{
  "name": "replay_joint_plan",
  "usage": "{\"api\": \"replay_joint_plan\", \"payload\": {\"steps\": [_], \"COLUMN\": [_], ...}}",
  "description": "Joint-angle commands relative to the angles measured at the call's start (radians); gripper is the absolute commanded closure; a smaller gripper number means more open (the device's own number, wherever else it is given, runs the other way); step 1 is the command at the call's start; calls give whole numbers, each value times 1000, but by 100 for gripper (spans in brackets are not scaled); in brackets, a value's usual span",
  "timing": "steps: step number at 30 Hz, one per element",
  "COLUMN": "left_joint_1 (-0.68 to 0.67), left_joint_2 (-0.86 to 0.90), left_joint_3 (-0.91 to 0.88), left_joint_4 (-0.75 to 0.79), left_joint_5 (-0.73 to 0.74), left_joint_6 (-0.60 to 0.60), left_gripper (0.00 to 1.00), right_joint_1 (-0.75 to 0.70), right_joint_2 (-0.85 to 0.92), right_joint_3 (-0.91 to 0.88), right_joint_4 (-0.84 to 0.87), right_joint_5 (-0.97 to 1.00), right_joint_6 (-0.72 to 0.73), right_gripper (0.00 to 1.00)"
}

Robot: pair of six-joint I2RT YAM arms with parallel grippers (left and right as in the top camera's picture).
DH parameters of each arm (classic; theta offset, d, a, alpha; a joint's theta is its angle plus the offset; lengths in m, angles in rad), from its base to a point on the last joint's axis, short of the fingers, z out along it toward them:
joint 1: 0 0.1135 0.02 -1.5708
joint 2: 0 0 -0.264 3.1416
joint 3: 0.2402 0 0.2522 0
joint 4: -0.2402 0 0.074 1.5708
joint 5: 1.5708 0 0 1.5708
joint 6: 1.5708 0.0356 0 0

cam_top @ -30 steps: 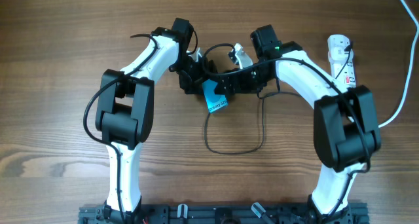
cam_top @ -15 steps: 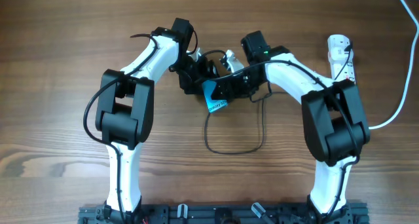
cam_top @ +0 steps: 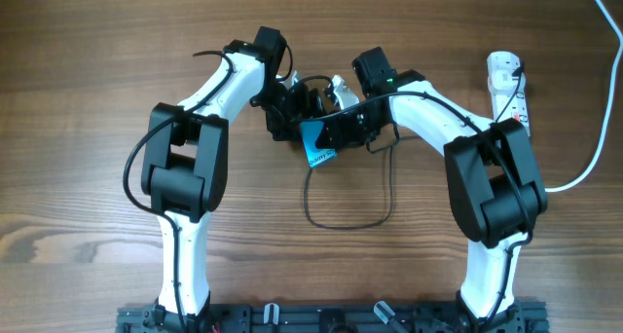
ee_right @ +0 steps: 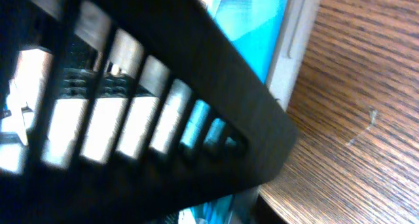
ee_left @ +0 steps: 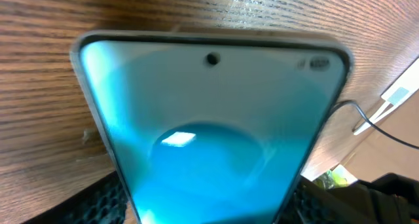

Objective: Plug charger to phone and switch on socket
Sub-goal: 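Reach the right gripper to the phone and grasp its side edge, then lift the phone with both grippers and hold it upright, screen forward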

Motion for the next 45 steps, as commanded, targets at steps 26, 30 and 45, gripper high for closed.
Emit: {"api": "replay_joint_plan", "payload": {"steps": [26,30,45], "left_joint_1": [76,90,96], "left_joint_2": [-123,-185,-340], "left_joint_3": [-3,-3,-2], "left_joint_4": [48,53,237], "left_joint_5": [478,499,608], "left_joint_6": [258,277,224], "left_gripper": [6,9,29], "right_joint_1": [-85,-115,-135], "right_joint_2": [15,15,15], "right_joint_3": [3,3,3], "right_joint_4": [63,130,870], "right_joint_5": [-453,-624,-900], "right_joint_6": [-3,32,657], "right_gripper": [96,96,96]}}
